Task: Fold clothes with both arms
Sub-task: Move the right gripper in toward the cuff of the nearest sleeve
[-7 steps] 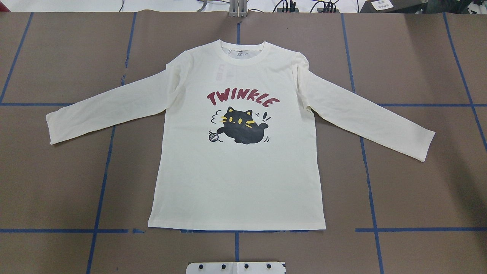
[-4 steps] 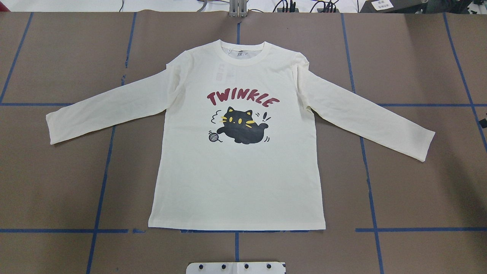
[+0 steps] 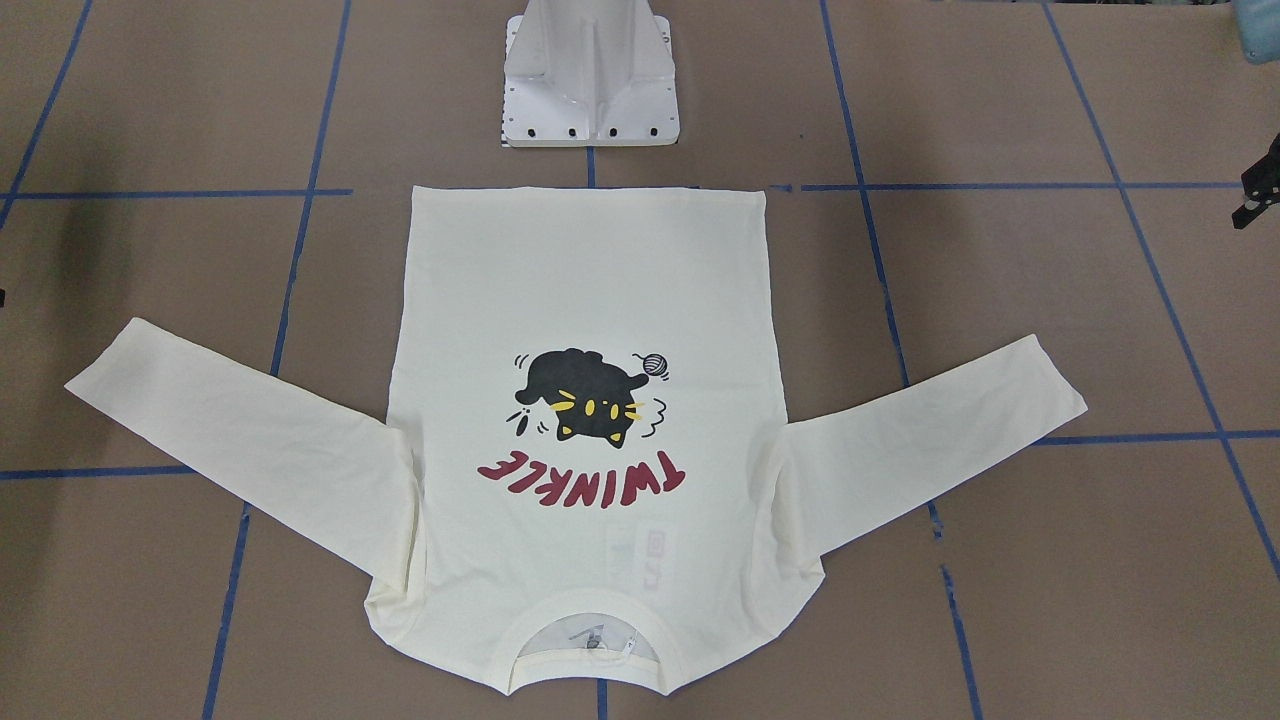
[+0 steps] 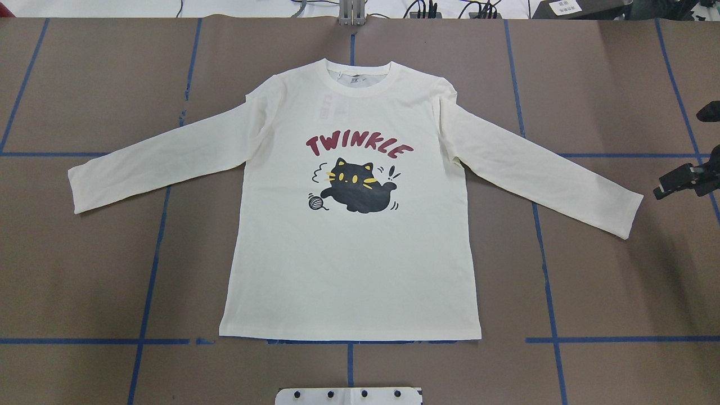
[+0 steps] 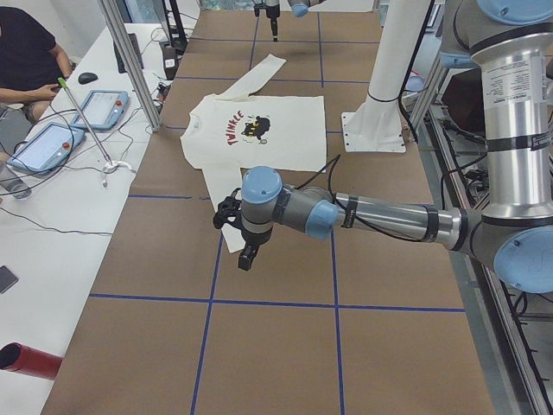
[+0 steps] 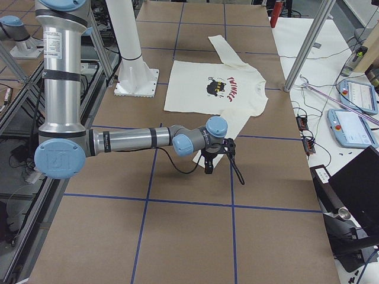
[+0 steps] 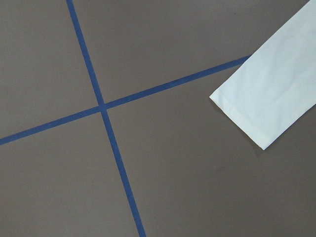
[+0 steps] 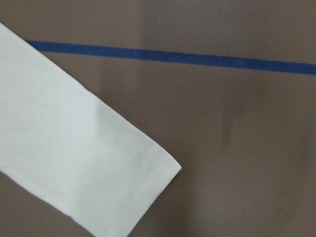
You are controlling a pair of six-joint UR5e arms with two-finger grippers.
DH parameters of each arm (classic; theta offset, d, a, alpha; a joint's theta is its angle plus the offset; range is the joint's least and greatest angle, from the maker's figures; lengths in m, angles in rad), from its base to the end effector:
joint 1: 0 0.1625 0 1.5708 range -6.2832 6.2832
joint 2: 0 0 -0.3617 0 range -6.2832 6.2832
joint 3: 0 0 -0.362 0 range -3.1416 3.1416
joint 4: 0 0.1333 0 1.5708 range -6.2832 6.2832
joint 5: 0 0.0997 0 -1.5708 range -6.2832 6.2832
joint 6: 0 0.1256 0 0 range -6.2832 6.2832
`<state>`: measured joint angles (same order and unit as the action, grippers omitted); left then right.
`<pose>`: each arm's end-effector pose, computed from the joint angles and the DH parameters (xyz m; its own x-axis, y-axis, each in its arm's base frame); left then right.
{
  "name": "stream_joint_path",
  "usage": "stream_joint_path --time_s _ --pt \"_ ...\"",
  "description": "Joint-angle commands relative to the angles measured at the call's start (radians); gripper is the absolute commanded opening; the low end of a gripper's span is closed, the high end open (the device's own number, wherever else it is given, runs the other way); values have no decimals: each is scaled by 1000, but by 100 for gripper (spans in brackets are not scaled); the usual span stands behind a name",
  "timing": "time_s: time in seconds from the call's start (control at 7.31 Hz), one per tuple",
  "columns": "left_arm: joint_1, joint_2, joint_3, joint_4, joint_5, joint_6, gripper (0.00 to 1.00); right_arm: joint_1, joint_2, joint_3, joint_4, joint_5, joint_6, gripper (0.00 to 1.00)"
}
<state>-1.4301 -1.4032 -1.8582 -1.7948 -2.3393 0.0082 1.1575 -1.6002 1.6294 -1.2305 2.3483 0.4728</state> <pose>0.0138 -0.4256 0.5273 0.6779 0.3404 -0.6516 -0.1376 0.9294 0.3424 -0.1500 -0.4545 0.5609 0.6610 -0.0725 0.7468 0.0826 0.9963 0.0236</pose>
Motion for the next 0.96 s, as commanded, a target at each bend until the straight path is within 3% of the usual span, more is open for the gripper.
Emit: stream_joint_path --time_s 0.0,0.41,0.68,0.82 --pt "0 0 7 -32 0 -2 100 -41 51 -147 199 -33 145 89" --pt "0 -2 10 -34 1 -4 100 -62 55 -161 201 -37 168 84" --pt "0 -2 10 -34 0 -5 100 -65 60 -163 198 -40 168 72" --pt "0 -2 8 -34 0 -5 100 -68 63 -180 201 -43 168 71"
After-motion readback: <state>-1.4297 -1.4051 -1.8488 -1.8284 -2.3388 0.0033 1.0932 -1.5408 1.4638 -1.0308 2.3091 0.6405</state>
